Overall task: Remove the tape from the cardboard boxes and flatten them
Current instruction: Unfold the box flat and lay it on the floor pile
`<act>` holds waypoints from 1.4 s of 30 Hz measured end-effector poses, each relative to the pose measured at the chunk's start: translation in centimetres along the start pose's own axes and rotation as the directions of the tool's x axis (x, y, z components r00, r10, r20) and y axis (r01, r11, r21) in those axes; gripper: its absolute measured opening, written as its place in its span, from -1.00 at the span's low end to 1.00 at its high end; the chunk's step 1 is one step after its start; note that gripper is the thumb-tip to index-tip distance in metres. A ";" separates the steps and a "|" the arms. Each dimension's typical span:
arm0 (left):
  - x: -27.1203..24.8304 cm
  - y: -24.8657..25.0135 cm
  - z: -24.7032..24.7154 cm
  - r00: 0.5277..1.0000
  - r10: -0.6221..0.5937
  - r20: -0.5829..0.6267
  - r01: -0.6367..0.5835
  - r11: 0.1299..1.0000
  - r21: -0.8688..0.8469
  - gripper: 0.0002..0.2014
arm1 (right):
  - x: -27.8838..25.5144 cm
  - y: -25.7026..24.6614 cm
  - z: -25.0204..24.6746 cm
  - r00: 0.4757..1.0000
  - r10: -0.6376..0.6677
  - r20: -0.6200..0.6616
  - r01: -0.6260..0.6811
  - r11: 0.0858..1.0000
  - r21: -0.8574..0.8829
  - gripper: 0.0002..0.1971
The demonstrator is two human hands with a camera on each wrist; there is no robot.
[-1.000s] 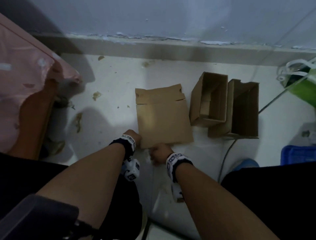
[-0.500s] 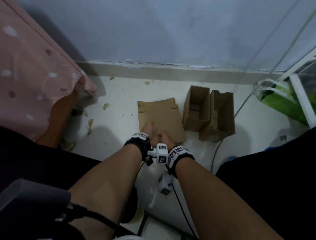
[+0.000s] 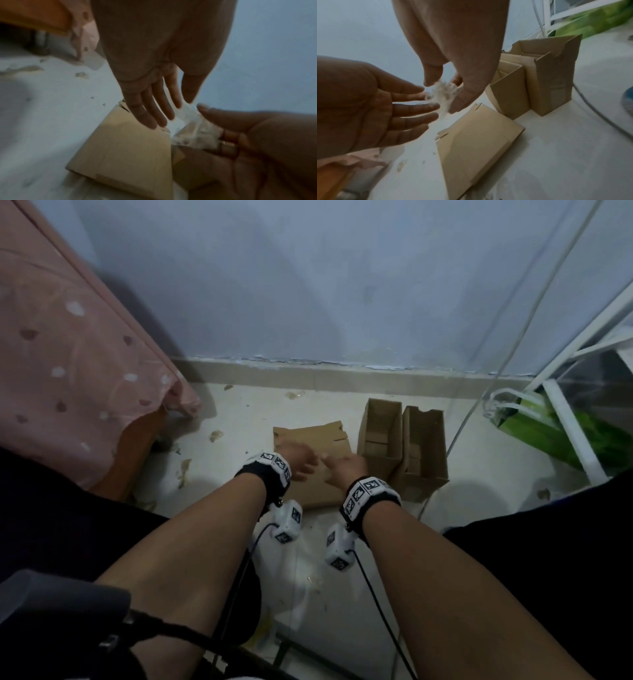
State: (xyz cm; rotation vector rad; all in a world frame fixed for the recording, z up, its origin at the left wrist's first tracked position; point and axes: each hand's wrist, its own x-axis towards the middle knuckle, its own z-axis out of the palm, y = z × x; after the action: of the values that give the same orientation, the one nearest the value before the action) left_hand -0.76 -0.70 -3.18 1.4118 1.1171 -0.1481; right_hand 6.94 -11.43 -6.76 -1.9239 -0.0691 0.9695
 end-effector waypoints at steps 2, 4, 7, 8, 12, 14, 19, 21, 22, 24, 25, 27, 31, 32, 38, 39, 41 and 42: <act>-0.8 -1.1 1.1 0.997 0.000 0.081 -0.011 0.991 0.135 -0.84 | -0.4 0.8 -0.9 1.000 0.008 -0.007 -0.008 1.000 -0.018 -0.65; -1.1 -2.3 1.9 0.995 0.013 0.095 -0.030 0.983 0.184 -0.83 | -0.5 1.7 -1.6 0.998 0.008 -0.069 -0.010 0.999 -0.032 -0.64; -1.2 -3.1 2.3 0.997 0.025 0.069 -0.036 0.986 0.164 -0.84 | -1.0 2.5 -2.9 0.995 0.041 -0.087 -0.050 0.993 -0.103 -0.67; -1.2 -3.2 2.4 0.998 0.029 0.055 -0.038 0.986 0.160 -0.83 | -1.0 2.7 -3.4 0.994 0.067 -0.081 -0.074 0.993 -0.091 -0.70; -1.3 -2.5 2.6 0.996 0.079 -0.037 -0.074 0.989 0.130 -0.84 | -1.5 2.2 -4.3 0.992 0.084 -0.098 -0.079 0.996 0.049 -0.67; -1.2 -2.1 2.8 0.991 0.106 -0.080 -0.096 0.987 0.127 -0.84 | -1.5 3.3 -4.4 0.993 -0.012 -0.121 0.003 0.997 -0.073 -0.65; -1.4 -2.2 2.9 0.991 0.129 -0.037 -0.122 0.983 0.139 -0.88 | -1.7 1.6 -4.5 0.990 0.010 -0.142 -0.017 0.999 -0.044 -0.95; -1.9 -2.4 3.3 0.990 0.120 0.070 -0.129 0.981 0.145 -0.91 | -2.0 1.6 -4.6 0.994 0.036 -0.102 -0.037 0.999 -0.015 -0.87; -2.1 -2.5 3.5 0.987 0.123 0.104 -0.137 0.981 0.139 -0.92 | -2.4 1.4 -4.5 0.996 0.038 -0.085 -0.038 0.999 0.002 -0.85; -2.3 -2.5 4.0 0.982 0.147 0.118 -0.162 0.978 0.129 -0.94 | -2.3 1.5 -4.7 0.994 0.003 -0.105 -0.006 1.000 -0.025 -0.83; -2.3 -2.5 4.1 0.981 0.162 0.106 -0.175 0.976 0.131 -0.94 | -2.6 1.5 -4.9 0.993 -0.026 -0.117 0.020 0.998 -0.054 -0.85; -2.3 -2.5 4.1 0.982 0.175 0.070 -0.183 0.976 0.119 -0.94 | -2.8 1.6 -5.0 0.984 -0.108 -0.141 0.100 0.993 -0.061 -0.92; -2.5 -2.3 3.9 0.987 0.149 0.066 -0.154 0.986 0.065 -0.91 | -2.8 1.5 -5.2 0.966 -0.139 -0.216 0.145 0.989 0.011 -0.75; -2.6 -2.1 4.0 0.987 0.141 0.073 -0.145 0.988 0.046 -0.92 | -2.7 1.5 -5.2 0.973 -0.114 -0.198 0.126 0.991 0.047 -0.66; -2.7 -0.9 5.0 0.995 0.055 0.082 -0.051 0.998 -0.043 -0.74 | -2.8 1.3 -5.2 0.998 0.002 -0.060 0.003 0.996 0.085 -0.83; -2.6 -0.9 5.0 0.996 0.045 0.071 -0.041 0.998 -0.055 -0.74 | -2.8 1.4 -5.1 0.996 0.035 -0.077 -0.024 0.990 0.141 -0.86; -2.3 -0.9 4.9 0.999 0.045 0.014 -0.044 0.998 -0.035 -0.80 | -2.1 1.8 -5.3 0.991 0.054 -0.122 -0.032 0.985 0.172 -0.93; -2.1 -1.0 4.8 0.998 0.054 -0.030 -0.055 0.998 -0.015 -0.84 | -2.1 1.9 -5.4 0.987 0.049 -0.156 -0.022 0.985 0.168 -0.98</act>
State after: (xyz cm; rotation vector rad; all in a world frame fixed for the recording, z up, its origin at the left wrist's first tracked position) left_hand -0.04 -5.94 -3.47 1.4328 1.1006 -0.0798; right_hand 8.36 -17.26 -5.63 -1.8463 0.1358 0.8143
